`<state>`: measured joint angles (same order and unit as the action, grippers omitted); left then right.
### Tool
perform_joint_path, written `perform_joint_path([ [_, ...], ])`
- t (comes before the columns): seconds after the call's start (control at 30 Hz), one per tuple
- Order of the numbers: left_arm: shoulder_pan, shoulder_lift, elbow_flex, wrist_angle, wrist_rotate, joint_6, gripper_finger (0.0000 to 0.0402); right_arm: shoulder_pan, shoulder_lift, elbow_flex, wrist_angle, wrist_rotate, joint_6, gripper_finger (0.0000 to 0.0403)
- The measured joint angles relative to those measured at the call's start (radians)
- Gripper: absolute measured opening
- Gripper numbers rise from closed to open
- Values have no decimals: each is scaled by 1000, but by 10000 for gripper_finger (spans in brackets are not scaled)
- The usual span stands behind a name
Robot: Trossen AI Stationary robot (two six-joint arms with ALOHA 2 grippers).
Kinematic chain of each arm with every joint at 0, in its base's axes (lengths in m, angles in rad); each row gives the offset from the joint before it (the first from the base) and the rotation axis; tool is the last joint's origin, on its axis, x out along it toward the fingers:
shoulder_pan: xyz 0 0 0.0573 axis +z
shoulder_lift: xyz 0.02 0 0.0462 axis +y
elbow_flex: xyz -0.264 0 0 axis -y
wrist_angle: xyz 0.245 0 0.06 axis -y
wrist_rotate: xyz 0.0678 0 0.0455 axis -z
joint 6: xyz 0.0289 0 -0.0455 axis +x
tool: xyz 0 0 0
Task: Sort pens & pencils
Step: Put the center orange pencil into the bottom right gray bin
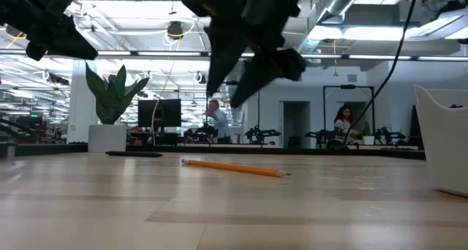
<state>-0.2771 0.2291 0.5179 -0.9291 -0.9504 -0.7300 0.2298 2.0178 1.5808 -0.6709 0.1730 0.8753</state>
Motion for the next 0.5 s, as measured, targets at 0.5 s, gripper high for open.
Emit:
perform_joint_path([
  [0.5,0,0,0,0,-1,0,64,39,0,-143,117,-16,40,226],
])
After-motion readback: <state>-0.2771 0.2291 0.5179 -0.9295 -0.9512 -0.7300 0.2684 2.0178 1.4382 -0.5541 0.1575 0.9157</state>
